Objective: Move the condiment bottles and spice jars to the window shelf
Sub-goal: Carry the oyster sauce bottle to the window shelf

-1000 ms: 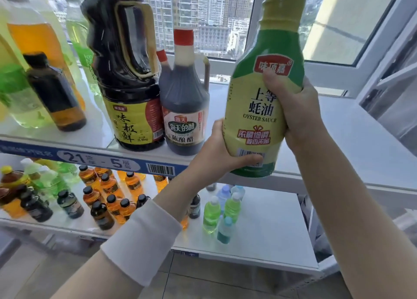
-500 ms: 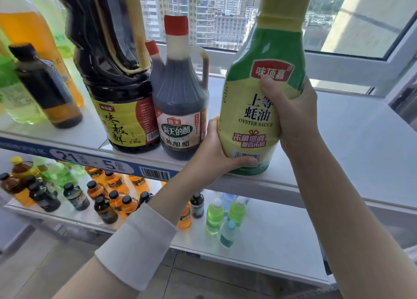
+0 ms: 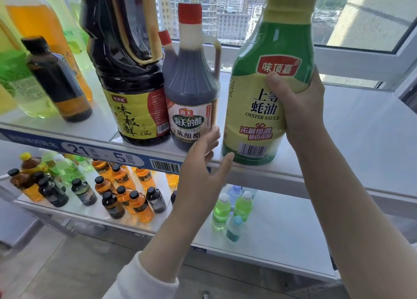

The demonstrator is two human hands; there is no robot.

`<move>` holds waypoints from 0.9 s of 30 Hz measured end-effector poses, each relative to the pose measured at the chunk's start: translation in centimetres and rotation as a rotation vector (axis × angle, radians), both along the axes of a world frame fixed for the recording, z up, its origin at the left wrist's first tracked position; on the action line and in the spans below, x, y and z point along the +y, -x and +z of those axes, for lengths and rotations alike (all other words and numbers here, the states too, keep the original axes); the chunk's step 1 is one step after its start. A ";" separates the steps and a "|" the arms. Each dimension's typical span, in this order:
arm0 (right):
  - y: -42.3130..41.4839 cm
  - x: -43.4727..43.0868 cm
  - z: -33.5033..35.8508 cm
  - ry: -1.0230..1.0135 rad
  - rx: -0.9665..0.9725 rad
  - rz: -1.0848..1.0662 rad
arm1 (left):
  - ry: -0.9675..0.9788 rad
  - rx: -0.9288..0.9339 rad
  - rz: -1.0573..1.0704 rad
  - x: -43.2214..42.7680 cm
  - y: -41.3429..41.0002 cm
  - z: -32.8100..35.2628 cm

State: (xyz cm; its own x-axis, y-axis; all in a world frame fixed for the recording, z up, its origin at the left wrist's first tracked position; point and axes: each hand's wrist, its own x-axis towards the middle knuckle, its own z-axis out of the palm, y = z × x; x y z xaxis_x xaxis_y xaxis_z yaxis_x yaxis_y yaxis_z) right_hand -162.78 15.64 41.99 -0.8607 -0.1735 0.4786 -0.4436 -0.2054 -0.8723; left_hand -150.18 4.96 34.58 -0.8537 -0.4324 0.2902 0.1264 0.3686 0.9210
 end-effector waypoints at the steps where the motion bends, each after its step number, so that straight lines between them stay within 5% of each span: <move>1: 0.0 -0.2 0.0 0.004 0.002 0.001 | 0.008 0.004 0.006 -0.2 -0.2 -0.2; 15: 0.3 -1.0 -0.2 -0.044 0.027 0.025 | 0.016 0.036 0.034 -0.4 0.6 -0.7; 27: -1.4 -0.4 -6.0 -0.029 -0.322 0.051 | 0.039 0.033 0.051 -0.1 0.7 -1.3</move>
